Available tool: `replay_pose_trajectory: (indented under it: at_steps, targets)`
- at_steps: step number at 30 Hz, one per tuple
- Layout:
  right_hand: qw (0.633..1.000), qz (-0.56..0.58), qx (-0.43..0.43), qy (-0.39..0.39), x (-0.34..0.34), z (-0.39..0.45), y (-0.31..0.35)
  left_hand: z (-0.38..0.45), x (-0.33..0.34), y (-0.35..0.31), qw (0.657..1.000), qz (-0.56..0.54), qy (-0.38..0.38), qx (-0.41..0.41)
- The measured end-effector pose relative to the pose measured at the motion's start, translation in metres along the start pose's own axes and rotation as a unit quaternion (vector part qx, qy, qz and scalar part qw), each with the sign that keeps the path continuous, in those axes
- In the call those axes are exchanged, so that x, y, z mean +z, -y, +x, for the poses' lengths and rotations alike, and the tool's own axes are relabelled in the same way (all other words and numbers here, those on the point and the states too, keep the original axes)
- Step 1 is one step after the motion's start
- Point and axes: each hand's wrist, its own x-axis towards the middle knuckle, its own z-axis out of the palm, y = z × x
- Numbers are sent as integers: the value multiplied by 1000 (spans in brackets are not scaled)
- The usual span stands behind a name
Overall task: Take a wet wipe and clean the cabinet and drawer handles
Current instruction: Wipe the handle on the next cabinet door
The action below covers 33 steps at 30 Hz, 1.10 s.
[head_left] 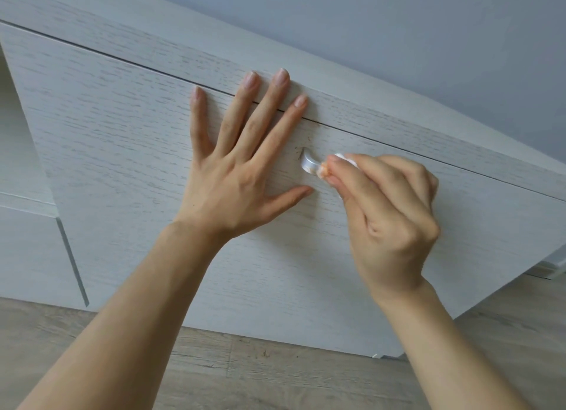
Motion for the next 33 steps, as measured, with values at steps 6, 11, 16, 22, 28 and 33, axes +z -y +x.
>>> replay_pose_trajectory:
  at_steps: [6, 11, 16, 22, 28, 33]
  targets:
    - [997, 7, 72, -15, 0, -6, 5, -1, -1, 2, 1000, -6, 4, 3]
    - [998, 23, 57, 11, 7, -2, 11, 0, 0, 1, 1000, -2, -2, 2]
    - [1000, -1, 17, 2, 6, -2, 5, -1, 1, 1, 1000, -6, -6, 2]
    - [996, 43, 75, -13, 8, 1, 14, -1, 3, 0, 1000, -3, -15, 2]
    - [991, 47, 121, 13, 16, 12, 29, 0, 2, 0, 1000, -8, -8, -1]
    - [960, 96, 263, -4, -1, 5, 25, -1, 0, 3, 1000, -9, 1, 7]
